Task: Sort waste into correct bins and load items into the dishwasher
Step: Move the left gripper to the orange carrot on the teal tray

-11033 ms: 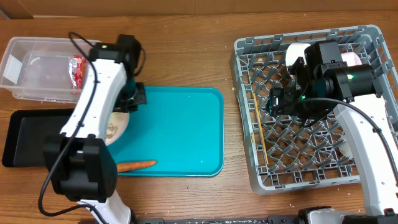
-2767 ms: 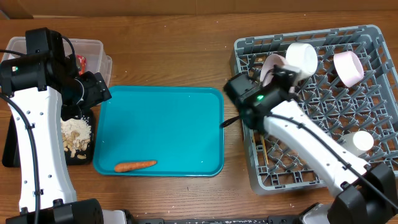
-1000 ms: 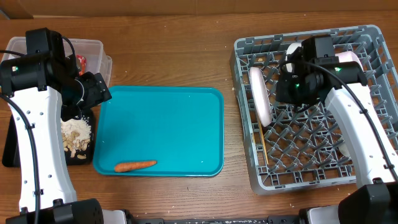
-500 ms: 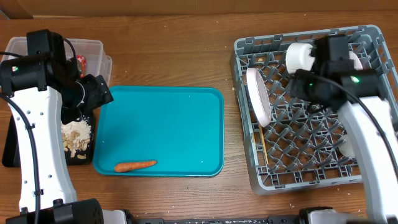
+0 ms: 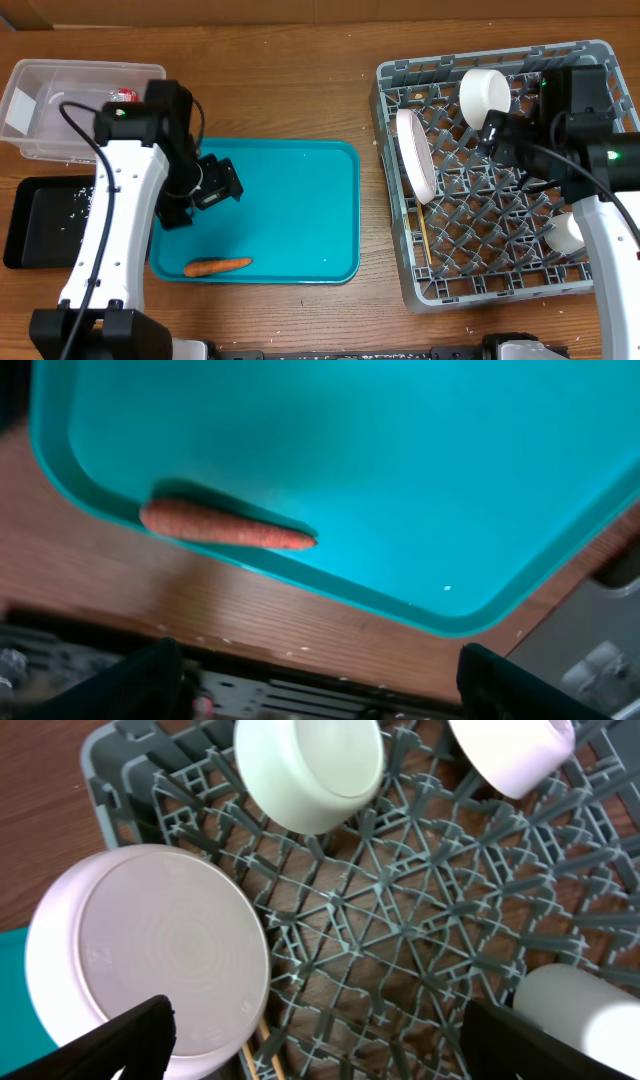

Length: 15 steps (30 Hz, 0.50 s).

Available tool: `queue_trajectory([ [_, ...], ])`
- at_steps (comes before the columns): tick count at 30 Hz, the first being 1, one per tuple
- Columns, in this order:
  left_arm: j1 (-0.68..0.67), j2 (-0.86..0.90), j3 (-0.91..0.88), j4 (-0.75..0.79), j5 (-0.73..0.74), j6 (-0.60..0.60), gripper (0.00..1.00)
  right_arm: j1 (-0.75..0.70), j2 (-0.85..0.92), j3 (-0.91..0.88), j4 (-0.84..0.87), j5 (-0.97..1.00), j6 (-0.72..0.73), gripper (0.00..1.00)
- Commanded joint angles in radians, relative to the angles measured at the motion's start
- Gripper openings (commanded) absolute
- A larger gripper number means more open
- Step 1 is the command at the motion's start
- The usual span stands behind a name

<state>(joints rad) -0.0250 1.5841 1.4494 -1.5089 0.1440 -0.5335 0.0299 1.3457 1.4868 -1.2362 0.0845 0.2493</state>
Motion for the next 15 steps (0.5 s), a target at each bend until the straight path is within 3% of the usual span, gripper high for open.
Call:
queue_trajectory([
  [1, -0.003, -0.013, -0.077, 0.017, -0.043, -0.232, 0.92, -0.036, -0.003, 0.011, -0.005, 0.008, 0.014, 0.94],
  [4, -0.003, -0.049, -0.159, 0.033, -0.116, -0.343, 1.00, -0.077, -0.003, 0.011, -0.009, 0.003, 0.039, 0.95],
  [15, -0.002, -0.224, -0.480, 0.231, -0.121, -0.452, 1.00, -0.100, 0.005, 0.011, -0.016, 0.001, 0.039, 0.95],
])
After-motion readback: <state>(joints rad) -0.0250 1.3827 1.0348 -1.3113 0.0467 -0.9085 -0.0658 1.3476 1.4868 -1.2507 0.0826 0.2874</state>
